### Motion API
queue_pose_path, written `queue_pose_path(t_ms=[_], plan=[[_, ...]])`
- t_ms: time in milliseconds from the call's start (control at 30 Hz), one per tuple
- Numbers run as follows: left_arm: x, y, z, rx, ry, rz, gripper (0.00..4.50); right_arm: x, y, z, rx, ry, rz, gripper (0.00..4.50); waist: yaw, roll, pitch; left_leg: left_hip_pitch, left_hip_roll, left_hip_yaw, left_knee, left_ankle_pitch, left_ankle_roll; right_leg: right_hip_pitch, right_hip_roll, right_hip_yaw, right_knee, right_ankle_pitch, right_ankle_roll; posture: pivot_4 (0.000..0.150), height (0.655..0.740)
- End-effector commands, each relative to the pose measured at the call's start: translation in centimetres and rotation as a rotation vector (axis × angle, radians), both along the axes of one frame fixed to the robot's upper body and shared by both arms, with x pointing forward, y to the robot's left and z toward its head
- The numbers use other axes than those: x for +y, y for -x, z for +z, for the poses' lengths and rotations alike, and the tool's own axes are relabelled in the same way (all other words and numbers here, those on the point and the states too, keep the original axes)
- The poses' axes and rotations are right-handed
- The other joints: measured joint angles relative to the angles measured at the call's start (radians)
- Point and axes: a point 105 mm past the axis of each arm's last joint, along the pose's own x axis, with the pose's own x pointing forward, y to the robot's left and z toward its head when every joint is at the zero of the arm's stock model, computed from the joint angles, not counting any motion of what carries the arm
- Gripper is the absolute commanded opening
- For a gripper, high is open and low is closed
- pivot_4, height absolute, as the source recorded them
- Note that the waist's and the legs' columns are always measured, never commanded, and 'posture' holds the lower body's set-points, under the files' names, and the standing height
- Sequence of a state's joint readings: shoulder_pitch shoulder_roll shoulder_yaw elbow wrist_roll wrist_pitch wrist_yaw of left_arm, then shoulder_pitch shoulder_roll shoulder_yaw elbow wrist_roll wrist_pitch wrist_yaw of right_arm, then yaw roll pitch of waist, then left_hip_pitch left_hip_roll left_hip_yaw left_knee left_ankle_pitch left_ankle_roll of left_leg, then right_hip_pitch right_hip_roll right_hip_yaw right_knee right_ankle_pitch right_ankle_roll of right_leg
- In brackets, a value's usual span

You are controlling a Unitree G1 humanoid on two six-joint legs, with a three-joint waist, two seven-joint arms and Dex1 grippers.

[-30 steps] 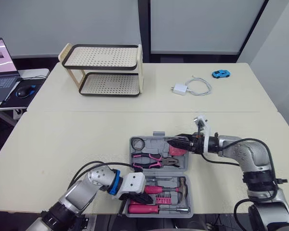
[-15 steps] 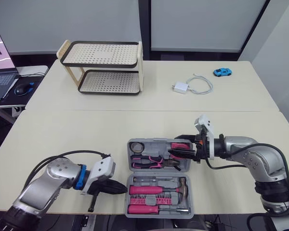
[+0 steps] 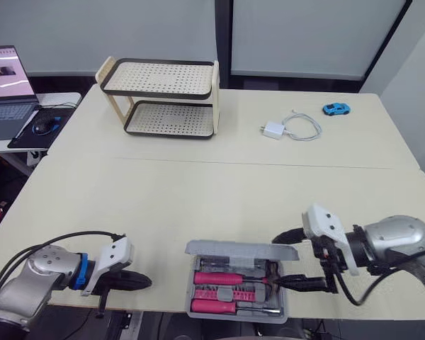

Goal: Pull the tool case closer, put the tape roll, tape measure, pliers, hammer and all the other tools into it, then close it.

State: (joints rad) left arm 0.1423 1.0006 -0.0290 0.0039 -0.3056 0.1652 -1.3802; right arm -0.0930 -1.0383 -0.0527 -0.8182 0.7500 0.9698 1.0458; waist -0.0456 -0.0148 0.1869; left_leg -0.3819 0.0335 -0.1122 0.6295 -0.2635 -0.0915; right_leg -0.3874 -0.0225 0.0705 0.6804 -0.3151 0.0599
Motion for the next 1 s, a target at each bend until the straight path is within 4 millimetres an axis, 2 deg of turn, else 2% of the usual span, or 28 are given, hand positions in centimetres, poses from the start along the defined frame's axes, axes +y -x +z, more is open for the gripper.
queue_pose_path(t_ms=[33,133,233,400,500,600,633,867,1000], plan=[[0.4,0.0,0.4,-0.028,-0.014,0.005,0.0,-0.5,1.7,1.0,0.006,0.025,0.057,4.4,0.004,0.0,0.0,0.0,0.0,0.0,0.0,0.0,0.0,0.0,0.0,0.0,0.0,0.0,0.0,0.15,0.735],[0.2,0.0,0.4,-0.042,-0.006,0.015,0.0,-1.9,1.6,1.0,0.009,0.063,0.008,4.4,0.006,-0.001,0.0,0.001,0.0,0.0,0.0,0.0,0.0,0.0,0.0,0.0,0.0,0.0,0.0,0.15,0.735],[-0.3,0.0,0.4,-0.066,0.002,0.02,0.0,-3.4,0.9,0.1,-0.028,0.13,-0.048,4.4,0.008,-0.002,-0.001,0.001,0.0,0.001,0.001,0.0,0.0,0.001,0.0,0.0,0.0,0.0,0.0,0.15,0.735],[-1.5,-0.4,0.1,-0.121,0.017,0.024,0.0,-5.1,-0.6,-3.0,-0.19,0.274,-0.047,4.4,0.009,-0.002,-0.001,0.001,0.0,0.001,0.001,0.0,0.0,0.001,0.0,0.0,0.0,0.0,0.0,0.15,0.735],[-2.7,-0.5,-0.4,-0.141,0.028,0.004,0.0,-5.5,-1.3,-5.1,-0.257,0.322,-0.025,3.78,0.009,-0.003,-0.001,0.001,0.0,0.001,0.001,0.0,0.0,0.001,0.0,0.001,0.0,0.0,0.0,0.15,0.735],[-3.7,-0.3,-0.9,-0.146,0.03,-0.022,0.0,-5.4,-1.4,-6.8,-0.28,0.349,0.028,2.73,0.009,-0.003,-0.001,0.001,0.0,0.001,0.002,0.0,0.0,0.001,0.0,0.001,0.0,0.0,0.0,0.15,0.735],[-4.1,-0.3,-1.1,-0.147,0.03,-0.034,0.0,-5.1,-1.4,-7.1,-0.28,0.344,0.036,2.5,0.009,-0.003,-0.001,0.001,0.0,0.001,0.002,0.0,0.0,0.001,0.0,0.001,0.0,0.0,0.0,0.15,0.735],[-6.9,-0.7,-1.9,-0.185,0.052,-0.081,0.0,-3.2,-1.2,-9.7,-0.264,0.339,0.12,1.22,0.012,-0.003,-0.001,0.002,0.0,0.001,0.003,0.0,0.0,0.003,0.0,0.001,0.001,0.0,0.001,0.15,0.735],[-8.1,-1.0,-2.1,-0.196,0.069,-0.085,0.0,-2.5,-1.3,-10.4,-0.264,0.339,0.135,0.39,0.013,-0.003,-0.001,0.002,0.0,0.0,0.005,0.0,0.0,0.003,0.0,0.001,0.001,0.001,0.001,0.15,0.735]])
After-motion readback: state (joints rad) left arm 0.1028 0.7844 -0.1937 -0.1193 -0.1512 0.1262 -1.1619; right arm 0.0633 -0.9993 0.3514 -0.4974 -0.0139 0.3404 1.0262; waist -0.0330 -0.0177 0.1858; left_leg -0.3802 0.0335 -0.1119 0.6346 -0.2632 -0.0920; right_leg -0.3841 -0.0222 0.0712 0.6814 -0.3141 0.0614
